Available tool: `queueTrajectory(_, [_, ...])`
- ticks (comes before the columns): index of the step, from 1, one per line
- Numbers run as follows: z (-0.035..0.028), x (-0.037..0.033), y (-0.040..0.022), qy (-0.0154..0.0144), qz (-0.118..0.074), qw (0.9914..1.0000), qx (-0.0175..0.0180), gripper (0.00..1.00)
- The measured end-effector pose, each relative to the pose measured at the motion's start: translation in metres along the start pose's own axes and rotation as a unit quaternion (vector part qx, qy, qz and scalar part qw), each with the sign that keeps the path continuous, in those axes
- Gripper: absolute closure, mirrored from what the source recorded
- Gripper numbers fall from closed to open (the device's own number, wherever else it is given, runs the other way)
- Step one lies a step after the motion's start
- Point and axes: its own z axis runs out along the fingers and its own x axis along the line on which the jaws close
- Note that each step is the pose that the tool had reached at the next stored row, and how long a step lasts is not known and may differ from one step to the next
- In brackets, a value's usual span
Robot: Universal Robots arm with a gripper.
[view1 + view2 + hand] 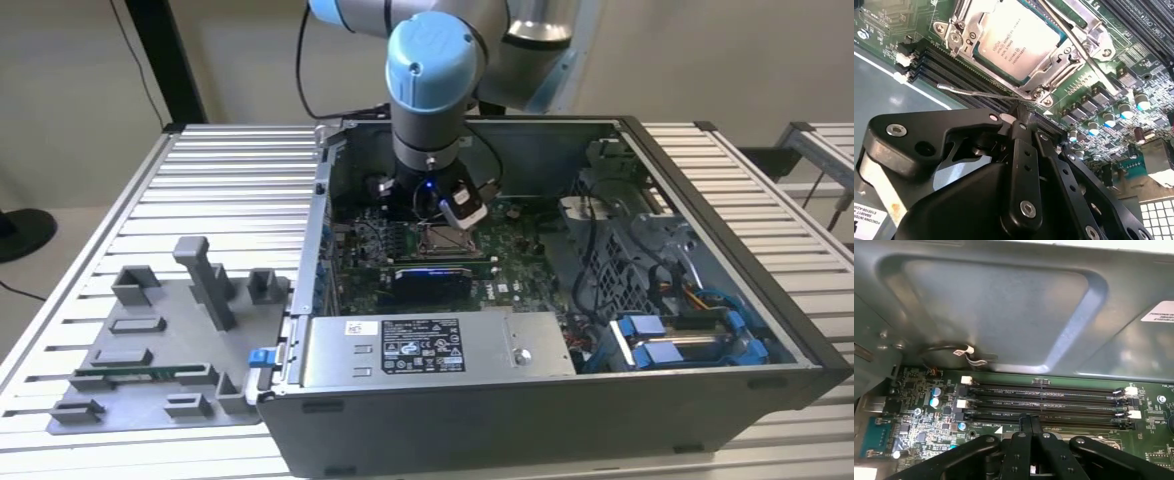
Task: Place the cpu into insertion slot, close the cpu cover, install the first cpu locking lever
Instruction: 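Install the first cpu locking lever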
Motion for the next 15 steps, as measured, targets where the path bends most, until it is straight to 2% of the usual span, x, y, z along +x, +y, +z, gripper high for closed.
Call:
queueTrajectory(8, [0.0026,-0.0072,-0.0013,0.0003,-0.001,1.00000,-0.0001,1.00])
queueTrajectory(15, [0.0039,-0.0102,-0.0020,0.0003,-0.001,1.00000,-0.0002,1.00])
